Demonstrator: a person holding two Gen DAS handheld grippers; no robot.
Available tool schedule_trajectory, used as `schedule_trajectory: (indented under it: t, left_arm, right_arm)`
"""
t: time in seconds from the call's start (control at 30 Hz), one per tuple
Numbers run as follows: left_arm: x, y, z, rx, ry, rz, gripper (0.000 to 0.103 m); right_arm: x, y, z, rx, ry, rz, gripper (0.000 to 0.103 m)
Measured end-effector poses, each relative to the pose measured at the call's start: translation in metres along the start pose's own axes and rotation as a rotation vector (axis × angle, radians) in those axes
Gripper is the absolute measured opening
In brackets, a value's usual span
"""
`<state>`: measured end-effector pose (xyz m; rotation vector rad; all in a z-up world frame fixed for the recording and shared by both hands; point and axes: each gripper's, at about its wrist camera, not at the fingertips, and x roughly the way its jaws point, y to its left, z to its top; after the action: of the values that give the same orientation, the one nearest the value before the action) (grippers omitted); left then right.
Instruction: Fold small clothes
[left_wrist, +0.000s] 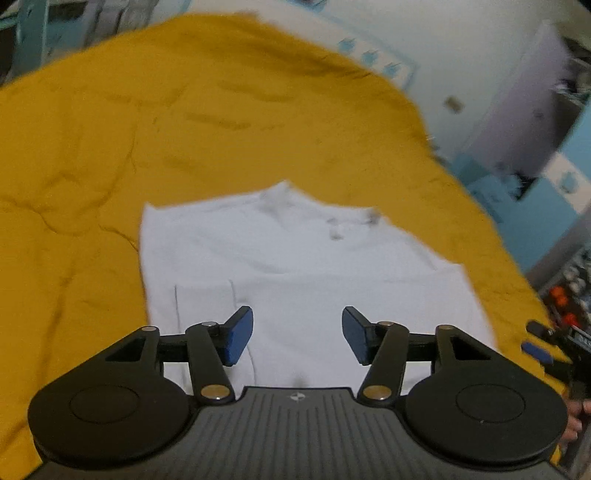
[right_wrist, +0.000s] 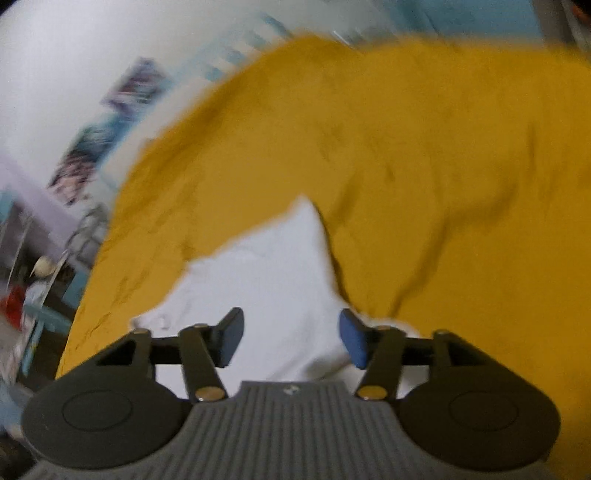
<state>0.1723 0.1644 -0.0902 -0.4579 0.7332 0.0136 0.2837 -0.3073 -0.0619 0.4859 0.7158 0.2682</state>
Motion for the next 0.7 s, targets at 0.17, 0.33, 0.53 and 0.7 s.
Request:
schedule_trajectory:
  t: [0.17, 0.33, 0.53, 0.7]
  left_arm:
    - [-0.096, 0.003, -0.043, -0.001, -0.056, -0.018, 0.072]
    - [-0.165, 0.023, -0.095, -0.059, -0.058, -0.026, 0.076]
    - [-0.195, 0.064, -0.161, -0.173, 0.015, -0.032, 0.076]
    - [-0.191, 0.086, -0.197, -0.266, 0.061, -0.079, 0.076]
  right_arm:
    - [-0.083, 0.02, -0.002, -0.198, -0.016, 0.131, 0.07]
    - [-0.149, 0.031, -0.028, -0.42, 0.033, 0.166, 0.073]
    - [-0.195, -0.001, -0.083, -0.535, 0.142, 0.136, 0.071]
    - [-0.208, -0.037, -0.111, -0.469, 0.193, 0.078, 0.058]
